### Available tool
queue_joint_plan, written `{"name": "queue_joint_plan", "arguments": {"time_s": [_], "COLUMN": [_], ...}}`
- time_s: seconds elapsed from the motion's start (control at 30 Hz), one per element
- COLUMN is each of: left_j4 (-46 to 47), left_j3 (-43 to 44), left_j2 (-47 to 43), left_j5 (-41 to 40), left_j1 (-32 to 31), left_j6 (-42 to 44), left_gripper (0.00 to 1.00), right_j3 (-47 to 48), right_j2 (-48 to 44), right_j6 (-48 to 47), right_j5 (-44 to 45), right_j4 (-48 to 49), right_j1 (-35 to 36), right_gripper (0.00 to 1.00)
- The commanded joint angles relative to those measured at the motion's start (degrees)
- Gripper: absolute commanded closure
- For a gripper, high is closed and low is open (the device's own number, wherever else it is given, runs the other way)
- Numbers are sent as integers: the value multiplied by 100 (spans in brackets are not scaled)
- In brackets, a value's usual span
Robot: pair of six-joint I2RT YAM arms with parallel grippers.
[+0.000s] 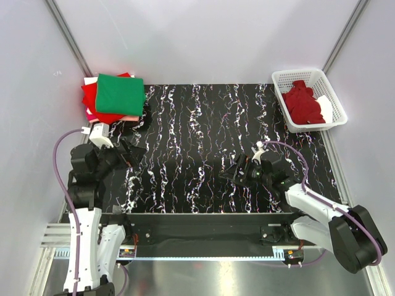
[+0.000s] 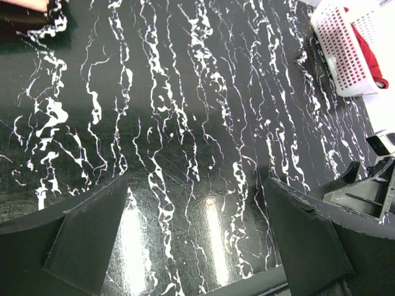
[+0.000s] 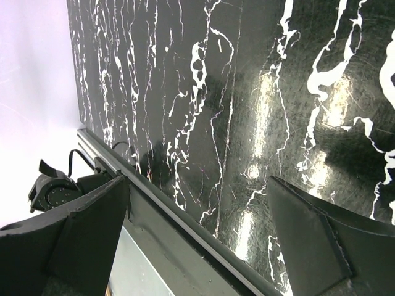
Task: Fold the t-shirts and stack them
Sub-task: Reset both grippers
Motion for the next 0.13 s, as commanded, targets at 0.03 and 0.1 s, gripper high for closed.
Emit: {"name": "queue_joint_plan", "arguments": {"time_s": [0.03, 0.1], "left_j4": [217, 24], "left_j3": [87, 220], "left_j2": [-121, -156], "left_j5": [-132, -500], "left_j1": [-72, -90], "left_j6": [149, 184], "left_gripper": [1, 1], "right_j3": [132, 115], "right_j2": [-15, -59], "right_j6": [-62, -45], "right_j5": [150, 177], "right_j4": [-47, -82], "right_j1": [-44, -44], "right_gripper": [0, 0]}}
